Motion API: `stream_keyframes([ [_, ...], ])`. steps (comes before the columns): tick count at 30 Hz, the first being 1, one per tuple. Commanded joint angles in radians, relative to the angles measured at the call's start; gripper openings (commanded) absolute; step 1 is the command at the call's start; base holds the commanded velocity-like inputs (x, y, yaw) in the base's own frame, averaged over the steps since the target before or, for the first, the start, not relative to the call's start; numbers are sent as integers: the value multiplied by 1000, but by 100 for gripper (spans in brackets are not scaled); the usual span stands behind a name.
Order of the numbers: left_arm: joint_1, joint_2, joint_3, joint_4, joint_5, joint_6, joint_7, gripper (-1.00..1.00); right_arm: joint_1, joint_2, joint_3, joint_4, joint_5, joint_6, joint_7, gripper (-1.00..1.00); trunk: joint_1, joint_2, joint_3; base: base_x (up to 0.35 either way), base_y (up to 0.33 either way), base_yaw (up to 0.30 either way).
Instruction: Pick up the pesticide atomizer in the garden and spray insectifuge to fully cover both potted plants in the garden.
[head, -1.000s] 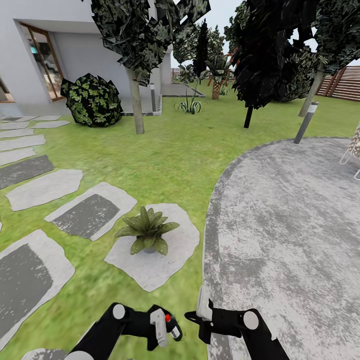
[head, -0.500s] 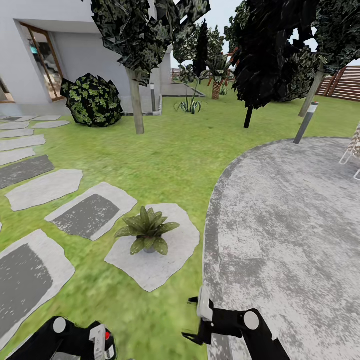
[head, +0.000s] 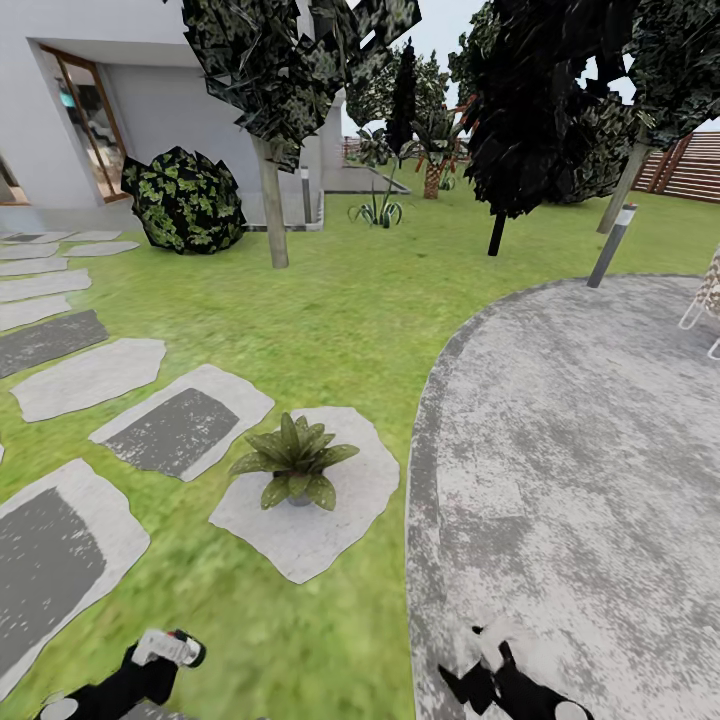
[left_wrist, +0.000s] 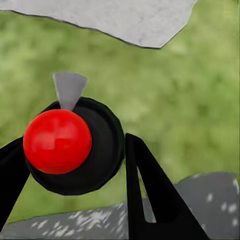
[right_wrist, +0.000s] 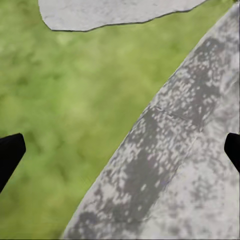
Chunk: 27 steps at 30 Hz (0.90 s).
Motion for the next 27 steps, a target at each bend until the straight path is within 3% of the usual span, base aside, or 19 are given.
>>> stream_keyframes([
  [1, -1, -1, 18, 25, 16, -16, 28, -100, -1, -2, -46, 27, 9, -7, -33, 100, 0, 0, -1, 0, 0, 0],
  [2, -1, -2, 25, 64, 53, -29, 90, -100, 0, -6, -84, 54, 9, -8, -82, 100, 0, 0, -1, 0, 0, 0],
  [5, 3, -10, 31, 145, 115, -93, 264, -100, 0, -10, -129, 105, 9, -9, -215, 100, 0, 0, -1, 0, 0, 0],
  [9, 48, -37, 33, 189, 136, -185, 464, -100, 0, -27, -162, 211, 7, -61, -461, 100, 0, 0, -1, 0, 0, 0],
  [12, 92, -71, 32, 194, 133, -204, 567, -100, 0, -40, -167, 344, 7, -189, -614, 100, 0, 0, -1, 0, 0, 0],
  [16, 105, -81, 24, 197, 128, -205, 584, -100, 0, -42, -167, 392, 7, -253, -668, 100, 0, 0, -1, 0, 0, 0],
  [23, 108, -88, 23, 199, 130, -195, 572, -100, 0, -34, -168, 395, 4, -262, -675, 100, 0, 0, -1, 0, 0, 0],
  [25, 108, -100, 23, 200, 129, -195, 569, -100, 1, -34, -169, 395, 4, -262, -676, 100, 0, 0, -1, 0, 0, 0],
  [26, 111, -123, 24, 201, 129, -193, 563, -100, 0, -34, -171, 397, 0, -260, -677, 100, 0, 0, 0, 0, 0, -217],
  [27, 111, -126, 24, 201, 130, -194, 562, -100, 0, -35, -173, 397, -19, -259, -676, 100, 0, 0, 0, 0, 0, -266],
])
